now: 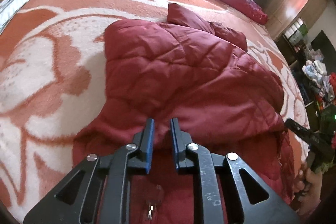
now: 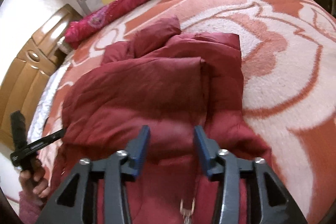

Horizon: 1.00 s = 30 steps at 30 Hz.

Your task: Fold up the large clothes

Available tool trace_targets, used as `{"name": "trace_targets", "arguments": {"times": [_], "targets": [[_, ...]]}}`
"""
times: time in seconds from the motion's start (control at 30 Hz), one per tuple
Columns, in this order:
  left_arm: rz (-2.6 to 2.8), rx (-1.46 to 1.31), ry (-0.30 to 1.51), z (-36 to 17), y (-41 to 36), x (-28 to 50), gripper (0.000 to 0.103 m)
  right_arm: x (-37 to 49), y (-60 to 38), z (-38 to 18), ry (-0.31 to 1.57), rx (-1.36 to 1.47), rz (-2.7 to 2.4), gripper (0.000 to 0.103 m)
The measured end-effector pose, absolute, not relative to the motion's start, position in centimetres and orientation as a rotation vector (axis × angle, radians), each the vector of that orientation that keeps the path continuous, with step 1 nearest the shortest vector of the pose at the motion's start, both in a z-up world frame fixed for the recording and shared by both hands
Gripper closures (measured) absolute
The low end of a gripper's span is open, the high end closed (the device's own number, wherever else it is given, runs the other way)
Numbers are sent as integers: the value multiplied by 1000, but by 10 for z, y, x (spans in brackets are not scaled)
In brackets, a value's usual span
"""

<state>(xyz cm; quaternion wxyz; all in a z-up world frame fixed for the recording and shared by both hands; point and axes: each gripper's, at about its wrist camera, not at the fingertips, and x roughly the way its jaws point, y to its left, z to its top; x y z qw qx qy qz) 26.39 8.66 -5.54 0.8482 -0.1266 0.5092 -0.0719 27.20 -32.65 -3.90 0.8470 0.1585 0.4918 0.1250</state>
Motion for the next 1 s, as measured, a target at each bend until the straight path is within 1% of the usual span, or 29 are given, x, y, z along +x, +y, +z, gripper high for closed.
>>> {"name": "trace_targets", "arguments": {"times": [0.07, 0.27, 0.33, 0.37, 0.4, 0.47, 0.63, 0.67, 0.7, 0.77, 1.0], "targets": [[-145, -292, 1070, -53, 92, 249, 81, 258, -330, -36, 1041, 344, 271, 42], [-122, -359, 1077, -53, 113, 203, 81, 212, -345, -36, 1069, 400, 291, 41], [-120, -362, 1076, -51, 118, 189, 72, 196, -352, -36, 1070, 409, 293, 40], [-116, -358, 1072, -49, 121, 182, 61, 187, -356, -35, 1070, 414, 292, 38], [-111, -350, 1065, -47, 123, 174, 55, 180, -359, -35, 1070, 416, 292, 33], [-107, -335, 1059, -45, 127, 158, 53, 166, -366, -34, 1070, 416, 286, 31], [-103, -314, 1088, -50, 135, 130, 53, 132, -393, -34, 1044, 451, 252, 31], [-107, -311, 1091, -50, 135, 125, 52, 126, -398, -35, 1036, 463, 250, 31], [-115, -306, 1096, -51, 136, 121, 47, 120, -404, -35, 1030, 475, 244, 31], [-117, -293, 1095, -51, 136, 114, 45, 112, -413, -38, 1032, 486, 229, 31], [-105, -287, 1115, -55, 147, 96, 44, 85, -436, -54, 1078, 505, 201, 31]]}}
